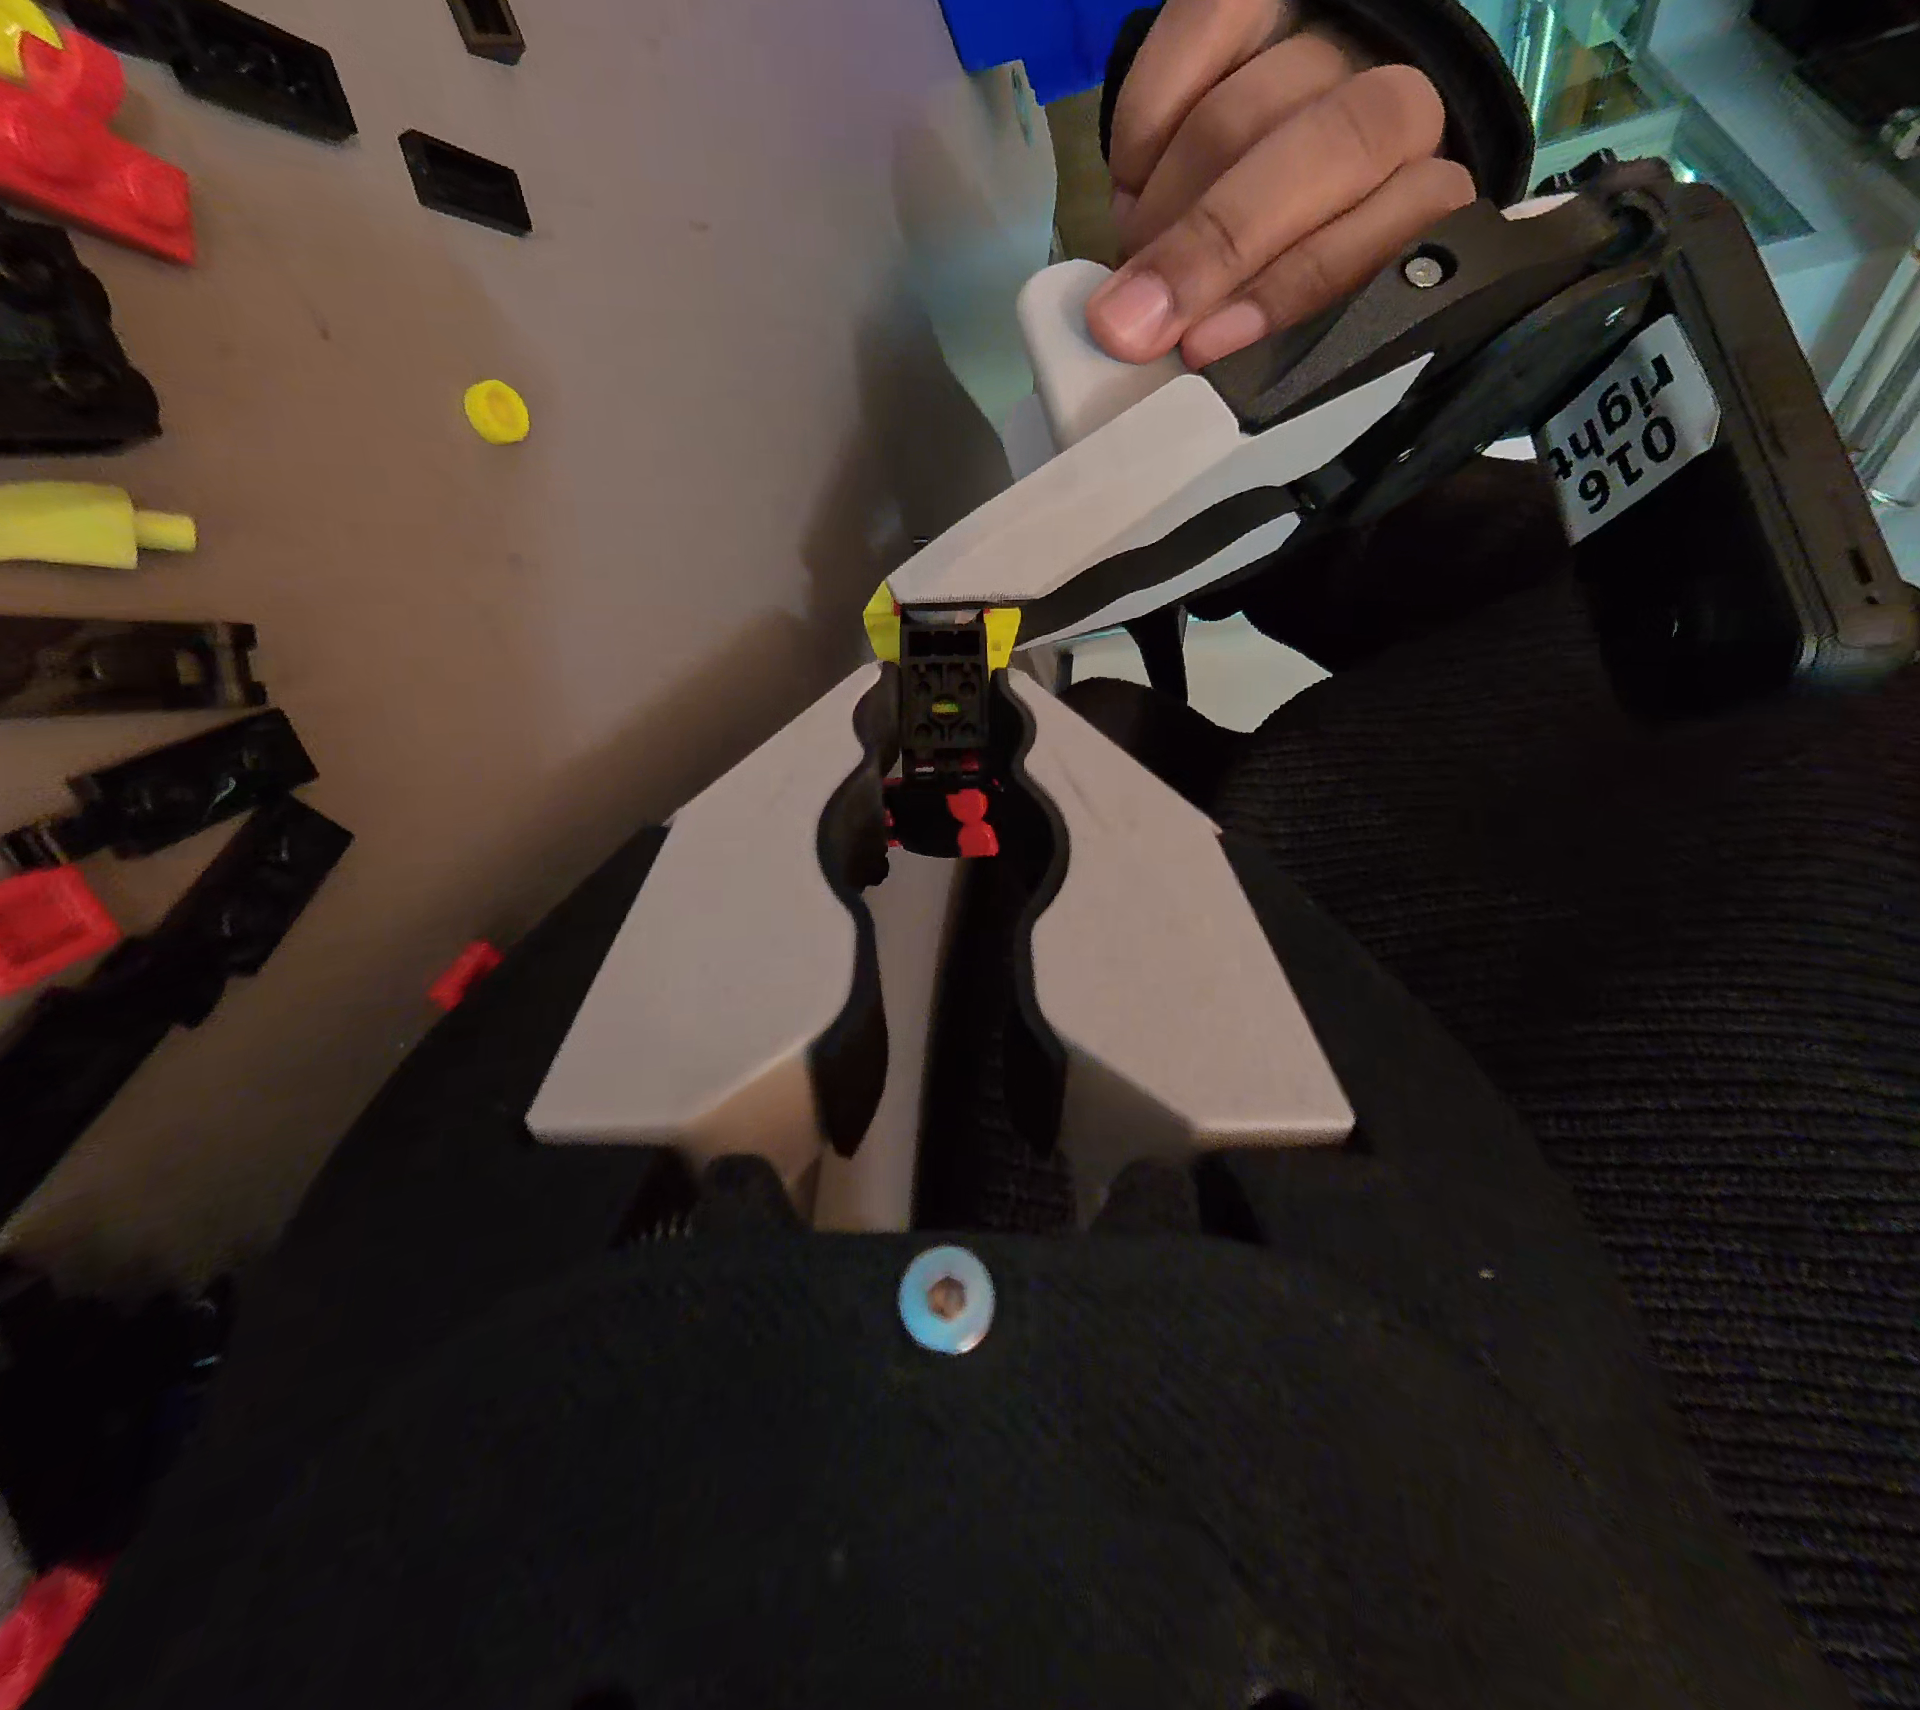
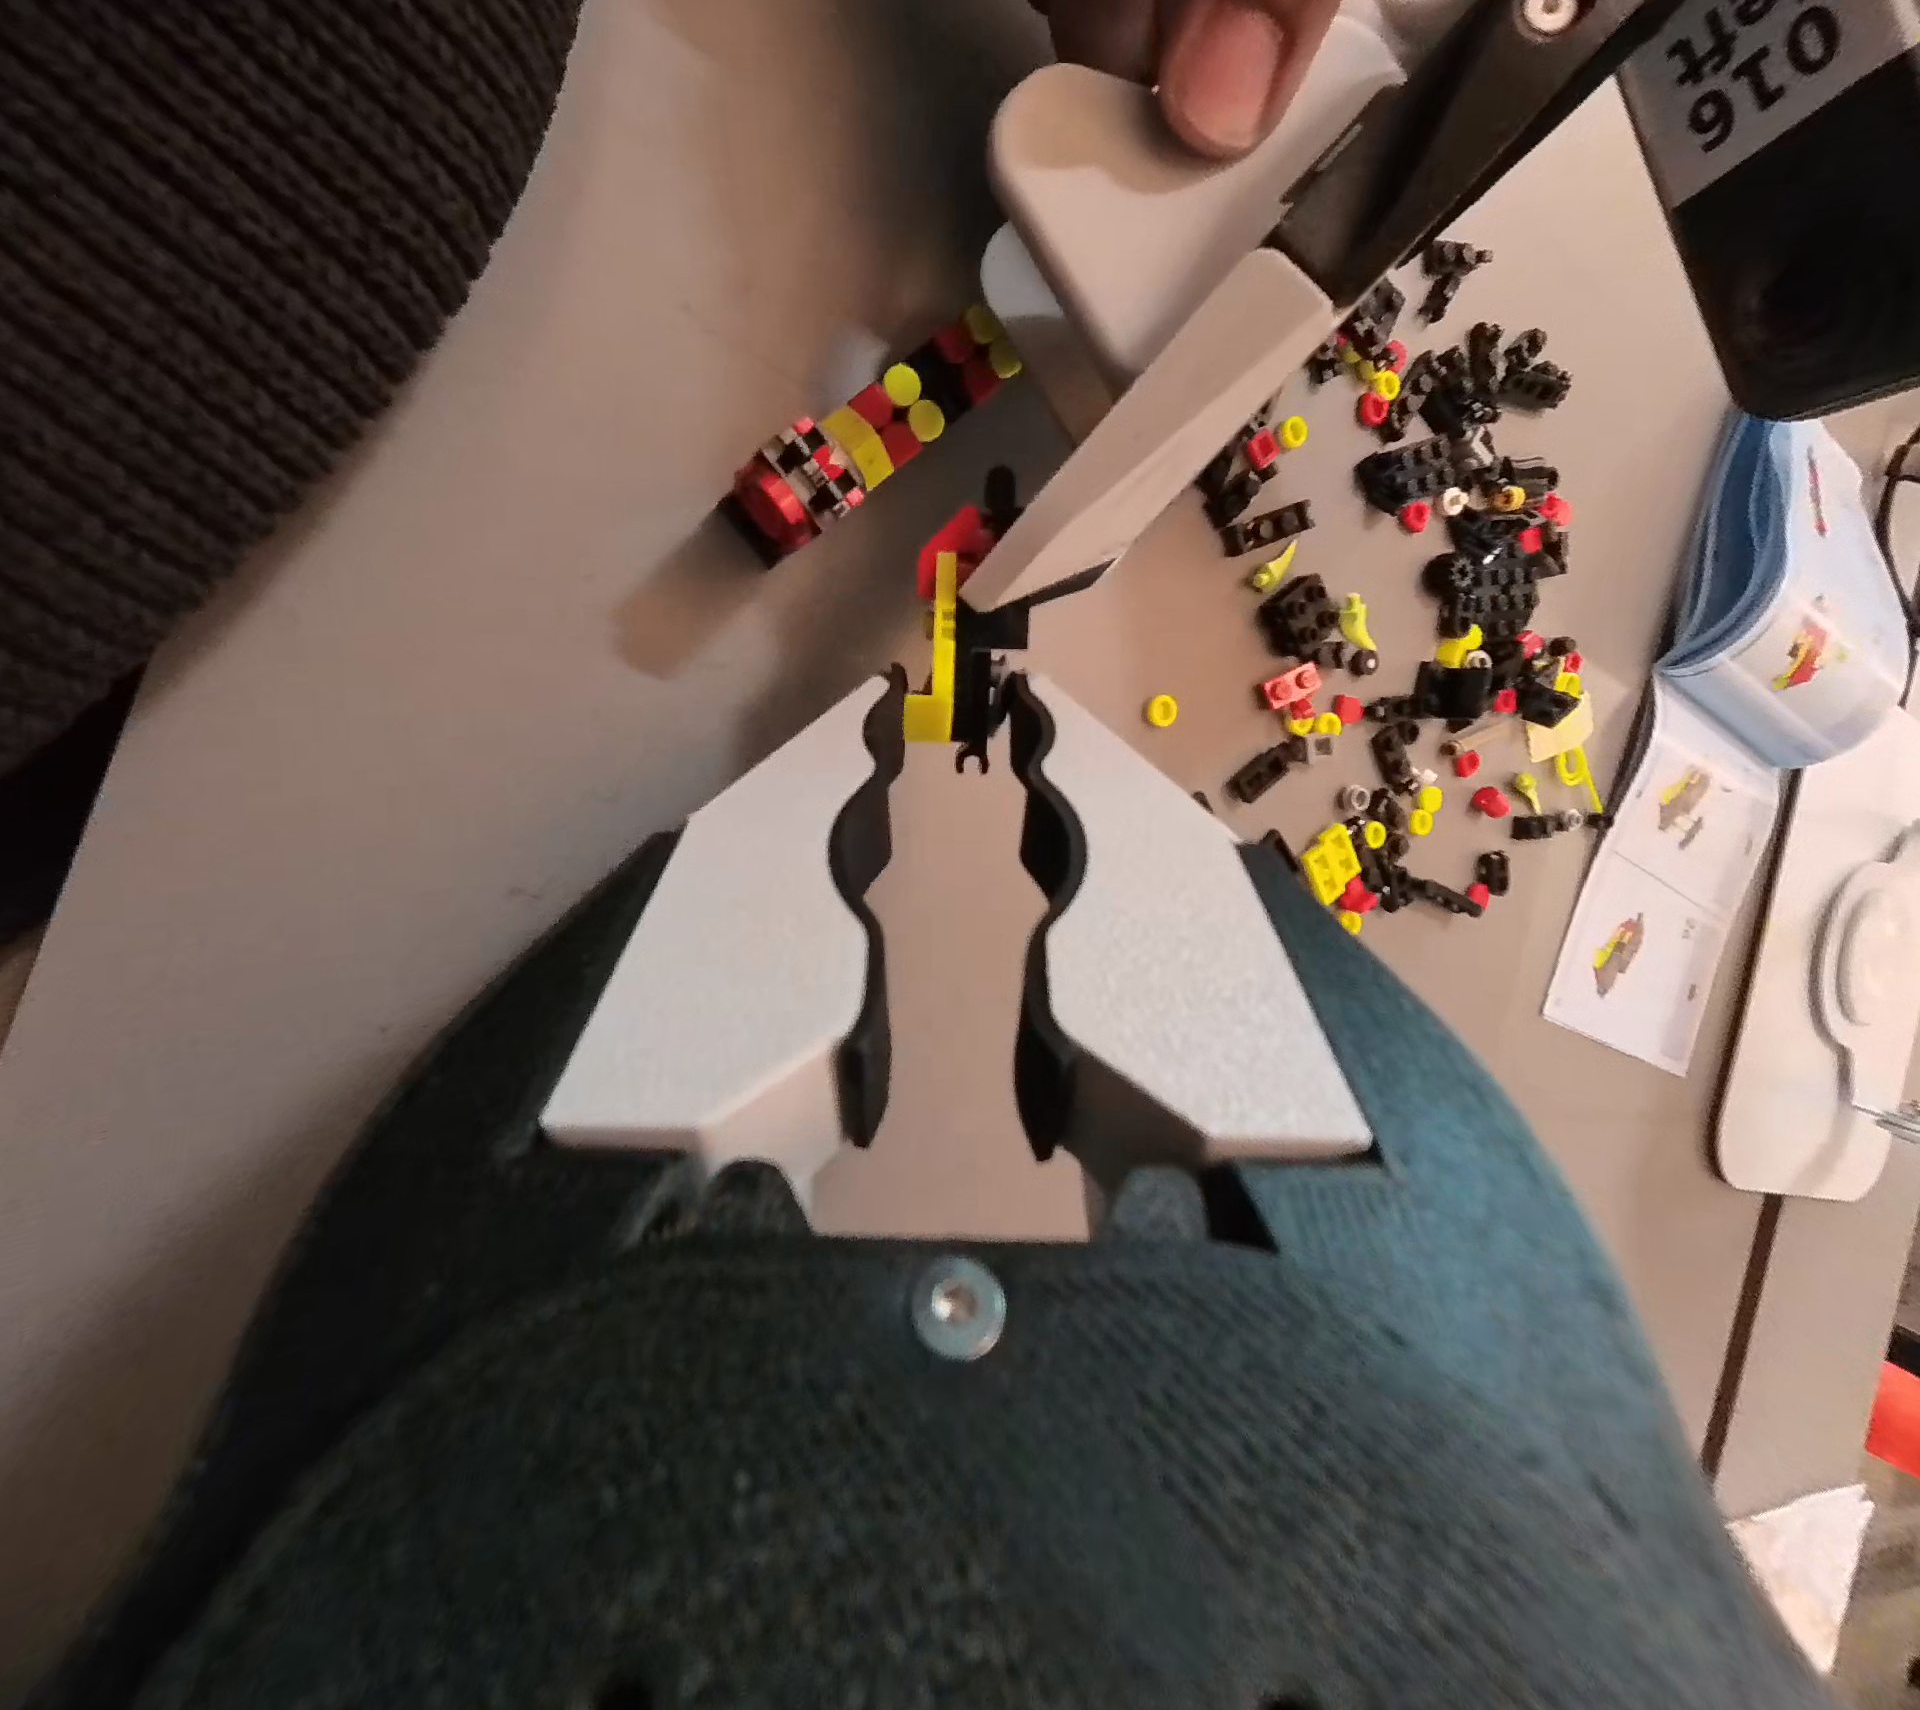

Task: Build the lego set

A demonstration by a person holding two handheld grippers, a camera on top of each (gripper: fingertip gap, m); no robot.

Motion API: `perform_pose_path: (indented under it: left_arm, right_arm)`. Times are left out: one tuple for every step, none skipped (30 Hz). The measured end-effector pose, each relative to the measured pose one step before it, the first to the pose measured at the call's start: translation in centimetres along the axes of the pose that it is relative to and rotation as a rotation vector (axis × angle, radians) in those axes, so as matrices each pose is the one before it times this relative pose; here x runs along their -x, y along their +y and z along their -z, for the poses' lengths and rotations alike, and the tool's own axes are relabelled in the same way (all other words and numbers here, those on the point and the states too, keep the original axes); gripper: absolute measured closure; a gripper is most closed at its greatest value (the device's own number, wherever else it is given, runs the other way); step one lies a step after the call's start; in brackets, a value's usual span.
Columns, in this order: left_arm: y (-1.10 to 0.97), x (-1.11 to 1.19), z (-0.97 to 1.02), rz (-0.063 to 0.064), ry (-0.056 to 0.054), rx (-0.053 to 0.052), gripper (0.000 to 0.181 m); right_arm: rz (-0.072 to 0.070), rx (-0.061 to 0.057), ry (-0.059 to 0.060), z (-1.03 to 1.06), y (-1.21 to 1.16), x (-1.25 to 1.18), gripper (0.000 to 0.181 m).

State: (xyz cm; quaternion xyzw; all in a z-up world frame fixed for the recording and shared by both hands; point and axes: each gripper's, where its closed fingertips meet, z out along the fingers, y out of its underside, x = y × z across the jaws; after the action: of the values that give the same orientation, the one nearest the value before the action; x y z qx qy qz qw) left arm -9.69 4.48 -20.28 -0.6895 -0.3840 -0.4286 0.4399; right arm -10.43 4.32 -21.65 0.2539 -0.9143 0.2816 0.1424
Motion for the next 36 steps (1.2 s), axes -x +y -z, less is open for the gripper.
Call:
perform_pose_path:
  left_arm:
    - [0.009, 0.000, -0.041, 0.0017, -0.0002, 0.0005, 0.168]
    - [0.025, 0.038, -0.060, 0.0009, -0.0023, 0.0013, 0.168]
    - [0.008, 0.080, -0.050, 0.0030, -0.0036, 0.0003, 0.168]
    - [0.024, 0.071, -0.057, 0.0023, -0.0030, 0.0010, 0.168]
    - [0.021, 0.031, -0.024, 0.0006, -0.0010, 0.0007, 0.168]
    - [-0.028, 0.016, 0.008, 0.0019, -0.0002, -0.0024, 0.168]
    - [-0.018, -0.023, 0.014, 0.0016, 0.0013, -0.0011, 0.168]
    - [-0.018, -0.042, 0.026, -0.0008, 0.0018, -0.0014, 0.168]
    - [-0.054, -0.002, 0.025, 0.0010, 0.0009, -0.0028, 0.168]
    - [-0.084, -0.007, 0.059, 0.0014, 0.0012, -0.0044, 0.168]
    - [-0.128, 0.003, 0.128, 0.0027, 0.0033, -0.0063, 0.168]
    - [-0.122, -0.042, 0.143, 0.0040, 0.0069, -0.0056, 0.168]
    - [-0.059, -0.047, 0.070, 0.0040, 0.0049, -0.0032, 0.168]
    - [-0.027, -0.001, -0.017, 0.0000, -0.0008, -0.0024, 0.168]
    - [0.035, 0.008, -0.042, -0.0023, -0.0038, 0.0010, 0.168]
    - [0.023, 0.029, -0.042, -0.0015, -0.0039, 0.0011, 0.168]
    - [-0.023, 0.025, -0.020, 0.0008, -0.0023, -0.0014, 0.168]
    - [-0.036, 0.000, -0.015, 0.0034, 0.0022, -0.0024, 0.168]
    - [-0.032, -0.089, -0.046, 0.0069, 0.0085, -0.0020, 0.168]
    - [-0.023, -0.120, -0.059, 0.0072, 0.0093, -0.0022, 0.168]
    - [0.047, 0.075, -0.063, 0.0013, -0.0039, 0.0017, 0.168]
    - [0.018, 0.081, -0.020, -0.0005, -0.0047, -0.0002, 0.168]
    - [-0.011, 0.038, 0.005, 0.0000, -0.0032, 0.0000, 0.168]
    - [-0.051, 0.020, 0.038, -0.0016, -0.0016, -0.0020, 0.167]
    - [-0.062, -0.024, 0.045, 0.0001, 0.0017, -0.0033, 0.167]
    - [-0.060, -0.047, 0.047, 0.0014, 0.0040, -0.0037, 0.167]
    - [-0.039, -0.054, 0.027, 0.0013, 0.0041, -0.0022, 0.167]
    - [0.016, -0.036, -0.010, 0.0007, 0.0026, 0.0005, 0.167]
    - [0.017, -0.006, -0.038, -0.0006, -0.0002, 0.0006, 0.167]
    - [-0.004, 0.003, -0.026, -0.0012, -0.0015, 0.0000, 0.167]
    - [-0.014, 0.002, 0.001, 0.0002, -0.0001, -0.0012, 0.167]
    - [-0.013, -0.005, 0.002, 0.0015, 0.0013, -0.0008, 0.167]
    - [-0.035, 0.003, 0.022, 0.0015, 0.0012, -0.0023, 0.167]
    - [-0.012, 0.018, 0.004, 0.0018, 0.0009, -0.0013, 0.167]
    - [-0.008, 0.006, -0.014, 0.0020, 0.0006, -0.0011, 0.167]
    - [-0.054, 0.039, 0.004, 0.0003, -0.0024, -0.0038, 0.168]
  right_arm:
    - [0.0032, 0.0033, -0.0004, 0.005, 0.032, 0.037, 0.163]
    - [0.0038, 0.0055, -0.0011, -0.015, 0.062, 0.046, 0.163]
    - [0.0042, 0.0068, -0.0009, -0.053, 0.064, 0.061, 0.163]
    - [0.0061, 0.0068, -0.0001, -0.049, 0.046, 0.062, 0.164]
    - [0.0082, 0.0054, 0.0028, -0.027, 0.015, 0.030, 0.164]
    - [0.0065, 0.0045, 0.0043, -0.013, 0.005, -0.015, 0.163]
    - [0.0038, 0.0009, 0.0026, 0.030, -0.024, -0.006, 0.163]
    - [-0.0037, -0.0033, 0.0000, 0.016, -0.031, -0.031, 0.164]
    - [-0.0093, -0.0042, -0.0007, 0.013, 0.005, -0.048, 0.164]
    - [-0.0158, -0.0054, 0.0016, -0.004, -0.009, -0.104, 0.164]
    - [-0.0162, -0.0094, 0.0069, 0.006, -0.079, -0.166, 0.163]
    - [-0.0074, -0.0090, 0.0068, 0.017, -0.106, -0.128, 0.163]
    - [-0.0010, -0.0025, 0.0027, 0.018, -0.042, -0.076, 0.163]
    - [-0.0004, 0.0046, -0.0022, 0.016, 0.030, -0.010, 0.163]
    - [-0.0008, 0.0038, -0.0042, -0.013, 0.033, 0.058, 0.163]
    - [-0.0007, 0.0014, -0.0016, -0.036, 0.034, 0.044, 0.163]
    - [-0.0009, 0.0006, 0.0015, -0.044, 0.035, 0.009, 0.163]
    - [-0.0019, -0.0009, 0.0012, -0.035, -0.012, -0.010, 0.163]
    - [-0.0038, -0.0027, -0.0018, -0.049, -0.076, 0.009, 0.163]
    - [-0.0029, -0.0006, -0.0036, -0.049, -0.078, 0.034, 0.163]
    - [0.0024, 0.0091, -0.0035, -0.064, 0.084, 0.049, 0.163]
    - [0.0026, 0.0060, 0.0006, -0.069, 0.069, 0.018, 0.163]
    - [-0.0002, 0.0020, 0.0027, -0.037, 0.029, -0.015, 0.163]
    - [-0.0033, 0.0002, 0.0035, -0.018, 0.021, -0.059, 0.163]
    - [-0.0037, -0.0019, 0.0029, 0.022, -0.005, -0.090, 0.163]
    - [-0.0045, -0.0044, 0.0016, 0.039, -0.033, -0.080, 0.163]
    - [-0.0050, -0.0042, -0.0008, 0.047, -0.024, -0.040, 0.164]
    - [-0.0030, -0.0028, -0.0024, 0.031, -0.014, 0.002, 0.164]
    - [-0.0001, -0.0008, -0.0020, 0.031, 0.019, 0.017, 0.164]
    - [0.0012, -0.0007, 0.0007, 0.010, 0.023, -0.001, 0.164]
    - [0.0012, -0.0032, 0.0024, 0.005, 0.004, -0.017, 0.164]
    - [-0.0001, -0.0029, 0.0020, 0.015, 0.002, -0.031, 0.164]
    - [0.0007, -0.0022, 0.0019, 0.014, 0.004, -0.038, 0.164]
    - [0.0002, -0.0026, -0.0003, 0.022, -0.023, -0.007, 0.165]
    - [-0.0045, 0.0009, -0.0034, -0.004, 0.013, 0.010, 0.165]
    - [-0.0008, 0.0017, -0.0010, -0.029, 0.009, 0.005, 0.166]
